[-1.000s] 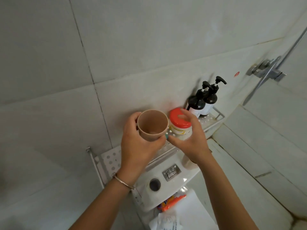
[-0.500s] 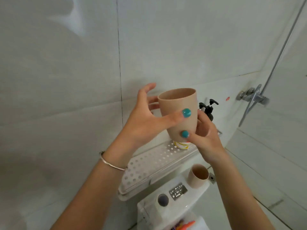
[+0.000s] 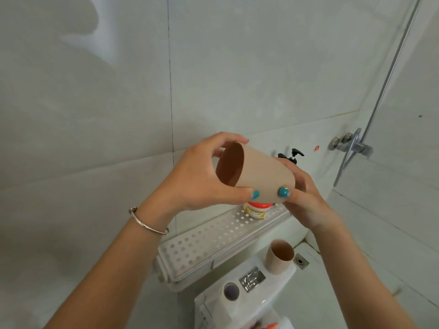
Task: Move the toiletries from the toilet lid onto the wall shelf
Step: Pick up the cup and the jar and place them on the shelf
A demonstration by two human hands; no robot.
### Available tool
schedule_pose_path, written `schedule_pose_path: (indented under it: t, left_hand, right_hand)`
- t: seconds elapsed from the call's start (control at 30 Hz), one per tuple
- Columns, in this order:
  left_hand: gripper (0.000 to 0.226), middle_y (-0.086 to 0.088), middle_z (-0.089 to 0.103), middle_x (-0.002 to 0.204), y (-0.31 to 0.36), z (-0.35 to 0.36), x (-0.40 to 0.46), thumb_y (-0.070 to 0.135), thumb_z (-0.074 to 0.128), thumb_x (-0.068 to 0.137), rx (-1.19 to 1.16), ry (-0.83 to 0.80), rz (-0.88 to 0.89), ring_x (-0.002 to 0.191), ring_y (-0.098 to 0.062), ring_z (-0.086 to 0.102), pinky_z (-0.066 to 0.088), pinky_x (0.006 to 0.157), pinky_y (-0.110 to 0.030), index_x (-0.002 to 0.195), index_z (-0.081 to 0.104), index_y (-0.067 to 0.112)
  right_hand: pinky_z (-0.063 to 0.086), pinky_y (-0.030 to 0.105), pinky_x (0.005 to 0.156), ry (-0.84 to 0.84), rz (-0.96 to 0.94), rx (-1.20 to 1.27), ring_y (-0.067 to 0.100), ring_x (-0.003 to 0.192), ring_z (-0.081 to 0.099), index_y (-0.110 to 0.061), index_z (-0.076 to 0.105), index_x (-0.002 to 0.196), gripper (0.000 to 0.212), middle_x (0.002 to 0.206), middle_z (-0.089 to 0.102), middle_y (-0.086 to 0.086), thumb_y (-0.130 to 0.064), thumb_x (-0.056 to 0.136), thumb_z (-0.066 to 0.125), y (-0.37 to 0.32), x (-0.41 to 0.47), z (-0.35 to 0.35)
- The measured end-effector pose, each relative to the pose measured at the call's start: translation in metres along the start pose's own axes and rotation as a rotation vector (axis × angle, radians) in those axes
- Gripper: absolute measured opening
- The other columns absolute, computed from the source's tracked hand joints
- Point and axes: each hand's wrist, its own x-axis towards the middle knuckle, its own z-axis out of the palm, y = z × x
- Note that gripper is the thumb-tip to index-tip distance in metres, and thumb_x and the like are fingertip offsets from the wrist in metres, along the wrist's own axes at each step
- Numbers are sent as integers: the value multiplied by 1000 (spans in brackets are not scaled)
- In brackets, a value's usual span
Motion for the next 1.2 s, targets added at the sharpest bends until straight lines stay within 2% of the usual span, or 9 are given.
schedule_pose_path:
  t: [0.13,0.23,0.33,0.47,0.67,0.93,1.07,1.13,1.2]
  left_hand:
    - [72,18,63,109,3,13,0,49,80,41,-143,235,-10,97,-4,63,49,96,-26,110,59,41]
    - [73,18,63,113,3,29,-1,50,81,44,-186,320,-31,101,-5,63,51,94,-28,113,58,39]
    - [75,18,60,115,0,35,-3,50,80,46,-212,272,-61,106,-4,59,49,93,-26,115,54,36]
    - [86,21,48,128,1,31,-5,59,79,44,-15,137,-124,119,1,45,35,88,-10,120,44,41]
    - [78,26,59,107,3,39,-7,42,85,49,-54,168,-89,96,8,57,48,72,-8,117,48,40]
    - [85,5,61,124,-51,46,-24,30,90,49,-346,75,-93,116,-19,60,51,94,-34,125,51,26]
    - [82,17,61,123,-82,56,-42,23,92,52,-338,98,-170,116,-5,58,49,93,-23,121,51,39]
    - [77,25,61,118,-96,62,-51,15,91,57,-304,161,-205,112,5,58,47,91,-15,116,51,45]
    - [67,19,63,118,-113,71,-58,12,88,63,-272,235,-250,112,4,59,47,95,-17,116,56,38]
  right_hand:
    - [48,51,99,-4,-18,338,33,120,56,-5,43,135,94,129,57,17,-40,62,90,13,-3,15]
    - [48,49,95,15,-53,466,34,122,52,3,37,136,97,129,53,20,-35,64,89,15,-1,29]
    - [50,46,97,67,-105,529,36,121,50,6,37,138,98,129,50,23,-34,65,88,7,5,33]
    - [55,42,87,136,-109,385,29,105,64,-3,54,124,86,112,65,16,-42,55,89,-13,9,23]
    - [54,37,74,266,-126,15,28,99,62,-4,57,120,70,109,63,15,-28,57,75,-22,8,25]
    - [54,24,79,-22,-56,-347,9,105,65,-23,57,120,76,110,69,-10,-30,51,89,-31,-2,27]
    - [55,28,86,-41,2,-446,14,109,65,-25,56,122,77,117,67,-4,-23,53,90,2,1,28]
    - [54,30,87,28,30,-422,14,107,65,-25,57,118,73,113,68,-2,-12,54,89,29,3,28]
    - [54,34,90,135,59,-426,17,108,64,-24,57,116,72,113,67,1,-12,53,89,58,6,27]
